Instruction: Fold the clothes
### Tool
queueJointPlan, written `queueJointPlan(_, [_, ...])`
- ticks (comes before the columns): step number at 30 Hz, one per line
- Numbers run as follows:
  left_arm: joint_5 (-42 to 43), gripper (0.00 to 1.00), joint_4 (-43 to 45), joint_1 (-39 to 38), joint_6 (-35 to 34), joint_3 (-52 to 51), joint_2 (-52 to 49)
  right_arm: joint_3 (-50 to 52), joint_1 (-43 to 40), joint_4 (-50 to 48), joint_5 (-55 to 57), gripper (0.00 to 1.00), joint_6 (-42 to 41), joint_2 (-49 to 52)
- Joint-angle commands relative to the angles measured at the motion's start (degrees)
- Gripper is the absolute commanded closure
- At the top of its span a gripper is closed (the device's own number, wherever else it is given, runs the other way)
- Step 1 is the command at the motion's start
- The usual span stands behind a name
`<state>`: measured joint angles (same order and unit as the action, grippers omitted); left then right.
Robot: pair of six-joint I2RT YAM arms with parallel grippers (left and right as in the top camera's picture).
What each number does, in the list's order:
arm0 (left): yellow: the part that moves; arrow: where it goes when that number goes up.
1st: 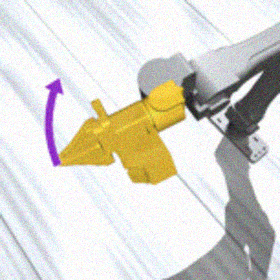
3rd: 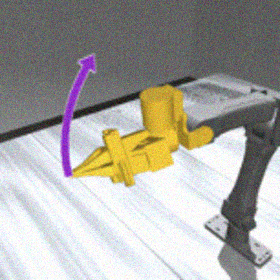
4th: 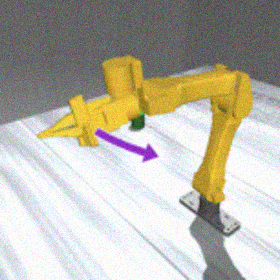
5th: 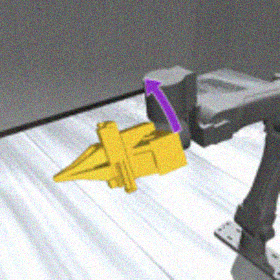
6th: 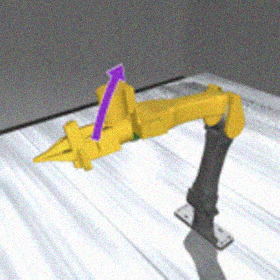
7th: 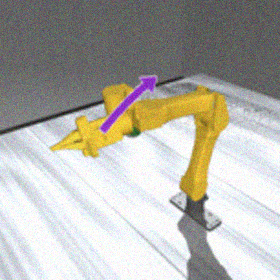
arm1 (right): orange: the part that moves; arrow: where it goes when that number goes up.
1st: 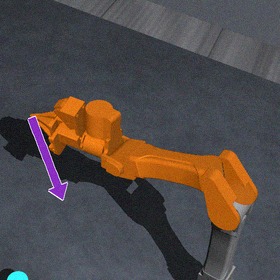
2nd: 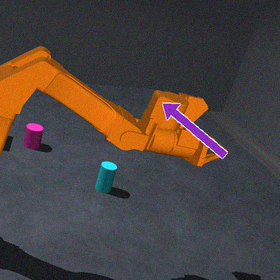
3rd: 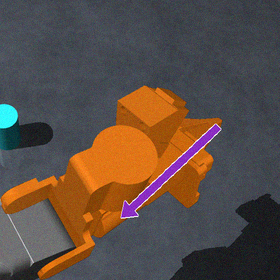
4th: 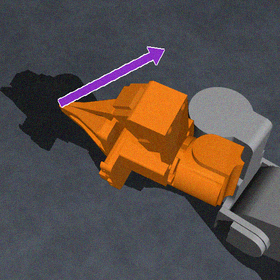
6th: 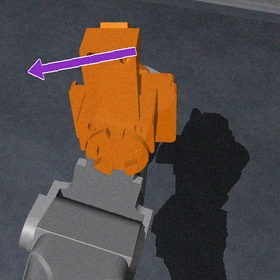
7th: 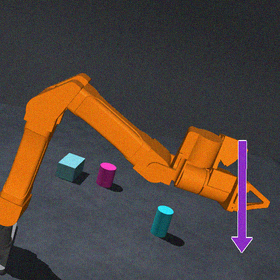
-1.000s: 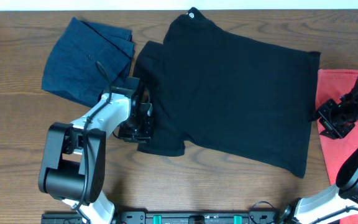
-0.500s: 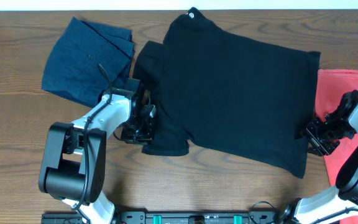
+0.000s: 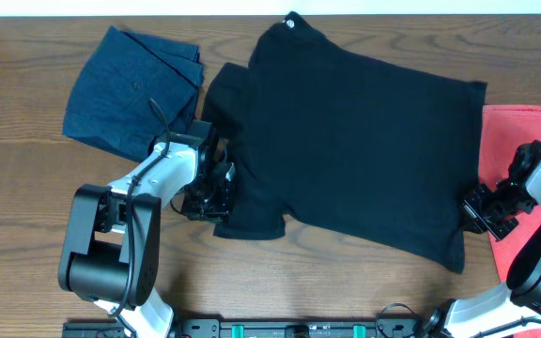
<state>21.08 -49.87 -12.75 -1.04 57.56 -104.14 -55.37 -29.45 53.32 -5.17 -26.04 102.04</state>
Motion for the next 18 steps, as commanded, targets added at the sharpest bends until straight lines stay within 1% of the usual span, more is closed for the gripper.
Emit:
queueJointPlan(1, [0.81,0.94,-1.88,0.33,0.94,-0.48,-0.02,1.38,-1.95,0.31,11.15,0.99,-4.22,1.18])
queueJointPlan(4, [0.81,0.94,-4.92,0.31,0.22,-0.48,-0.02,1.03,-3.08,1.81,13.16,0.99,-5.29,0.63])
queueJointPlan(8, [1.09,0.94,-9.16,0.31,-3.98,-0.92,-0.02,0.61,-4.5,3.26,13.51,0.99,-5.66,-0.83])
queueJointPlan(9, [2.03,0.94,-9.57,0.31,-4.28,-1.33,-0.02,0.61,-4.61,3.26,13.4,0.97,-5.64,-1.22])
queueJointPlan(11, [4.46,0.94,-9.62,0.31,-4.28,-2.1,-0.02,0.61,-4.61,3.21,12.68,0.89,-5.64,-1.84])
queueJointPlan(12, [5.73,0.9,-9.64,0.31,-4.26,-2.19,-0.02,0.61,-4.63,3.04,12.33,0.85,-5.64,-2.27])
queueJointPlan(13, [6.97,0.78,-9.49,0.31,-4.22,-2.16,0.0,0.57,-4.63,2.64,11.85,0.82,-5.64,-2.78])
queueJointPlan(14, [7.72,0.7,-9.31,0.31,-4.22,-2.12,0.07,0.33,-4.66,2.08,10.78,0.8,-5.53,-3.37])
queueJointPlan(15, [8.24,0.65,-9.27,0.31,-4.22,-2.05,0.09,0.04,-4.66,1.49,9.35,0.79,-4.55,-3.96])
queueJointPlan(18, [8.74,0.57,-11.04,0.31,-4.17,-0.98,0.13,-1.86,-4.66,-0.35,3.89,0.77,-0.61,-6.29])
